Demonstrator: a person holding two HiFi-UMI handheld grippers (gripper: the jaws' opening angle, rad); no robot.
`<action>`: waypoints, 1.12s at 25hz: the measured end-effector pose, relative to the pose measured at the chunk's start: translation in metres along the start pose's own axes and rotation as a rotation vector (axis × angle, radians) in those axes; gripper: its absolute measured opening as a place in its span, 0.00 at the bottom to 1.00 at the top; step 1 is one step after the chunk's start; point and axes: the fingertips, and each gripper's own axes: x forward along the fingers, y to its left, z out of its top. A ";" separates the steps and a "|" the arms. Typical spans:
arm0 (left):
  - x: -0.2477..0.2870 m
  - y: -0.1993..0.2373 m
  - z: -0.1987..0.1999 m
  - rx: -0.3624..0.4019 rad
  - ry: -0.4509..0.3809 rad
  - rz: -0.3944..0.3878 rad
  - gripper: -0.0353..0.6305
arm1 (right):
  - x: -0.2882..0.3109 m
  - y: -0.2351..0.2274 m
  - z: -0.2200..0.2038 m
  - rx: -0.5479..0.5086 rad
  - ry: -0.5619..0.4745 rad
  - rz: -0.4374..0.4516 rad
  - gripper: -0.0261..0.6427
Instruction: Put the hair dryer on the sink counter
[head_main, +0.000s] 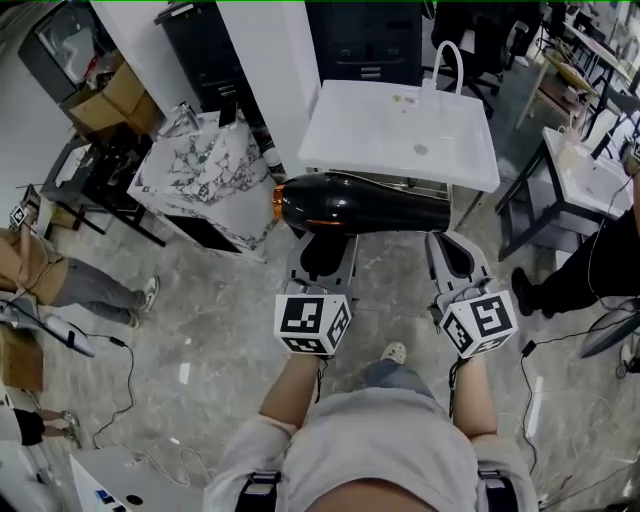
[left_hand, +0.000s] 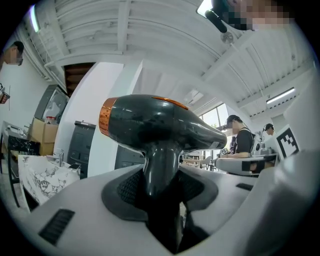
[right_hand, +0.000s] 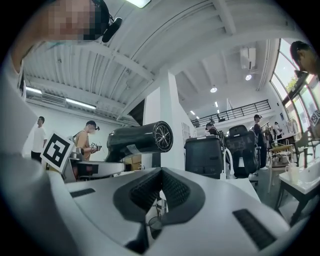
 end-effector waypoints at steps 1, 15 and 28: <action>0.010 -0.001 0.000 -0.004 -0.001 0.007 0.31 | 0.005 -0.010 0.001 -0.001 0.001 0.008 0.05; 0.118 -0.023 -0.005 -0.010 -0.015 0.089 0.31 | 0.054 -0.119 0.001 -0.002 -0.001 0.100 0.05; 0.174 -0.001 -0.012 -0.020 -0.002 0.066 0.31 | 0.094 -0.156 -0.008 0.019 -0.003 0.060 0.05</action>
